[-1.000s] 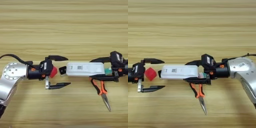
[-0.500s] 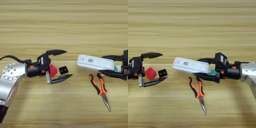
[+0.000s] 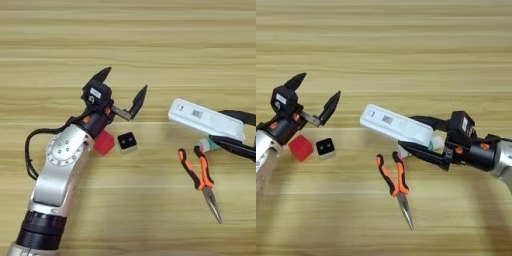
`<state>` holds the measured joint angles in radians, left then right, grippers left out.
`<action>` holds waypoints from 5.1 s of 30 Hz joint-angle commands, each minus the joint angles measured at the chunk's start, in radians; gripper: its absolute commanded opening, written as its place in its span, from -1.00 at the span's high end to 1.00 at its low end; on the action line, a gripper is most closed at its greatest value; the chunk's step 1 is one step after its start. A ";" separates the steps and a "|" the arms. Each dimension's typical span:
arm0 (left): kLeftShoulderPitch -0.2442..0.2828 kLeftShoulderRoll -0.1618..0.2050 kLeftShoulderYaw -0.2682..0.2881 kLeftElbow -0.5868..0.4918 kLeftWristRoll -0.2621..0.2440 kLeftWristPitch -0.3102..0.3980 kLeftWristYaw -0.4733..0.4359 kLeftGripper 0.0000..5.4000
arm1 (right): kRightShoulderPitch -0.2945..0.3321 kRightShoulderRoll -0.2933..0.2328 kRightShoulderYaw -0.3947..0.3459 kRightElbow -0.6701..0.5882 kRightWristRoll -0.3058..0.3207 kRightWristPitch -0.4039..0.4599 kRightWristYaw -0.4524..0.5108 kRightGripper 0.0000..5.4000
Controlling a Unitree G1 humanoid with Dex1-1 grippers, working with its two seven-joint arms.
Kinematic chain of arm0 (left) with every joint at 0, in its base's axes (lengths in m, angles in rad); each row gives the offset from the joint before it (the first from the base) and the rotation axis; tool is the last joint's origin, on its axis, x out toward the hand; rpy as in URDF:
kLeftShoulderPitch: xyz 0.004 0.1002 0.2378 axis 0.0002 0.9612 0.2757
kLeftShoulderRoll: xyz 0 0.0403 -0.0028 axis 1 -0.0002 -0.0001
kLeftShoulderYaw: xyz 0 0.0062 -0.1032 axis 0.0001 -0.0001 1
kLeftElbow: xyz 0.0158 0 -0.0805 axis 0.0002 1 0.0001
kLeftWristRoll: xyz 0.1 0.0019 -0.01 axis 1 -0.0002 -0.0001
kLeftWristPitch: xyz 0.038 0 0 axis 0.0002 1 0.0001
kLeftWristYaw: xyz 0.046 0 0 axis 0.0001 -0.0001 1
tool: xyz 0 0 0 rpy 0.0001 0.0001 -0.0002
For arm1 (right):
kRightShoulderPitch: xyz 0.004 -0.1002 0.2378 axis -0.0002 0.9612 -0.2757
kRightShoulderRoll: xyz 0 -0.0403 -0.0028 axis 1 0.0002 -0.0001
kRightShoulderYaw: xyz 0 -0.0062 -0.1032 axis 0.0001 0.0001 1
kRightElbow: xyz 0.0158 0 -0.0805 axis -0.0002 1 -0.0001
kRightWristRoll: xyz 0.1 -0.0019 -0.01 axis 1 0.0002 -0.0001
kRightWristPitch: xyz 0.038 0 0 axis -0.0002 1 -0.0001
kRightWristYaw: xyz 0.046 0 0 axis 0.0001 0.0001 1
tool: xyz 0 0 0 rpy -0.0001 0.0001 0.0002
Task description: Move the objects on the table
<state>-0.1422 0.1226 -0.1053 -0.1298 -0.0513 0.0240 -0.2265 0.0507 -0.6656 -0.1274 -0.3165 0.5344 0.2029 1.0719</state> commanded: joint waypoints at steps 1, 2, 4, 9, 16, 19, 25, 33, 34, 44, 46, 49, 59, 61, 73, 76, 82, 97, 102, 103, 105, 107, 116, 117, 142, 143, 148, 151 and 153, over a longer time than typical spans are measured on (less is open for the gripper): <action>-0.038 -0.035 0.044 0.075 0.063 -0.048 0.121 -1.00 | 0.018 0.017 -0.030 -0.015 -0.009 -0.031 -0.041 -0.08; -0.037 -0.048 0.054 0.087 0.052 -0.041 0.135 -1.00 | 0.019 0.023 -0.033 -0.013 -0.017 -0.038 -0.057 -0.08; -0.033 -0.059 0.067 0.113 0.058 -0.053 0.165 -1.00 | 0.020 0.039 -0.038 -0.011 -0.029 -0.047 -0.100 -0.08; -0.016 -0.046 0.088 0.175 0.146 -0.169 0.263 -1.00 | 0.018 0.082 -0.057 0.014 -0.094 -0.071 -0.236 -0.08; 0.008 -0.049 0.099 0.226 0.160 -0.259 0.282 -1.00 | -0.024 0.133 -0.083 0.134 -0.229 -0.057 -0.476 -0.08; 0.008 -0.052 0.100 0.232 0.156 -0.268 0.280 -1.00 | -0.056 0.136 -0.104 0.240 -0.264 -0.065 -0.540 -0.08; 0.002 -0.053 0.107 0.230 0.144 -0.279 0.271 -1.00 | -0.057 0.136 -0.148 0.368 -0.269 -0.086 -0.578 -0.08; -0.005 -0.051 0.111 0.225 0.134 -0.282 0.263 -1.00 | -0.021 0.118 -0.185 0.502 -0.261 -0.119 -0.543 -0.08; -0.005 -0.051 0.112 0.223 0.132 -0.281 0.262 -1.00 | -0.016 0.121 -0.187 0.506 -0.258 -0.120 -0.540 -0.08; -0.004 -0.049 0.119 0.213 0.119 -0.266 0.249 -1.00 | -0.005 0.135 -0.161 0.587 -0.281 -0.142 -0.524 -0.08; -0.002 -0.050 0.120 0.208 0.114 -0.260 0.246 -1.00 | -0.005 0.136 -0.156 0.598 -0.283 -0.143 -0.522 -0.08; 0.010 -0.053 0.119 0.200 0.112 -0.256 0.241 -1.00 | -0.006 0.137 -0.151 0.608 -0.285 -0.146 -0.519 -0.08; 0.062 -0.068 0.127 0.169 0.076 -0.212 0.226 -1.00 | 0.002 0.138 -0.148 0.575 -0.278 -0.153 -0.515 -0.53; 0.072 -0.070 0.126 0.165 0.071 -0.212 0.224 -1.00 | -0.003 0.139 -0.157 0.553 -0.276 -0.168 -0.524 -0.61; 0.075 -0.079 0.146 0.159 0.049 -0.206 0.226 -1.00 | 0.022 0.151 -0.175 0.178 -0.219 -0.099 -0.574 -0.99; 0.074 -0.078 0.145 0.158 0.049 -0.207 0.227 -1.00 | 0.035 0.157 -0.160 0.086 -0.211 -0.061 -0.581 -0.99; 0.073 -0.079 0.142 0.156 0.049 -0.211 0.231 -1.00 | 0.088 0.156 -0.103 -0.080 -0.189 0.013 -0.563 -0.99; 0.070 -0.081 0.151 0.158 0.041 -0.215 0.239 -1.00 | 0.283 0.081 0.039 -0.195 -0.145 0.076 -0.348 -0.99; 0.066 -0.082 0.151 0.155 0.039 -0.212 0.240 -1.00 | 0.329 0.092 0.066 -0.214 -0.112 0.125 -0.341 -0.99; 0.064 -0.083 0.151 0.155 0.039 -0.211 0.241 -1.00 | 0.338 0.091 0.068 -0.219 -0.110 0.130 -0.341 -0.99; 0.060 -0.085 0.152 0.155 0.038 -0.211 0.242 -1.00 | 0.358 0.091 0.075 -0.229 -0.110 0.147 -0.350 -0.99; 0.057 -0.087 0.150 0.156 0.039 -0.212 0.243 -1.00 | 0.377 0.089 0.086 -0.237 -0.118 0.157 -0.358 -0.99; 0.049 -0.093 0.149 0.164 0.042 -0.217 0.242 -1.00 | 0.417 0.098 0.152 -0.221 -0.187 0.175 -0.413 -0.99; 0.048 -0.093 0.149 0.164 0.042 -0.218 0.241 -1.00 | 0.418 0.099 0.158 -0.215 -0.195 0.175 -0.418 -0.99; 0.048 -0.094 0.150 0.164 0.041 -0.224 0.234 -1.00 | 0.386 0.176 0.292 -0.091 -0.343 0.141 -0.517 -0.71; 0.049 -0.094 0.151 0.164 0.041 -0.225 0.234 -1.00 | 0.383 0.182 0.295 -0.082 -0.347 0.140 -0.523 -0.64; 0.050 -0.094 0.152 0.164 0.040 -0.225 0.233 -1.00 | 0.375 0.199 0.304 -0.052 -0.359 0.131 -0.542 -0.48; 0.051 -0.093 0.153 0.164 0.040 -0.225 0.233 -1.00 | 0.374 0.202 0.304 -0.042 -0.361 0.127 -0.549 -0.34; 0.050 -0.093 0.153 0.164 0.039 -0.225 0.233 -1.00 | 0.372 0.204 0.302 -0.038 -0.362 0.125 -0.552 -0.29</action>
<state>-0.0912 0.0291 0.0445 0.0374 -0.0070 -0.2033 0.0090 0.4064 -0.4615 0.1627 -0.3942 0.1917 0.2928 0.5268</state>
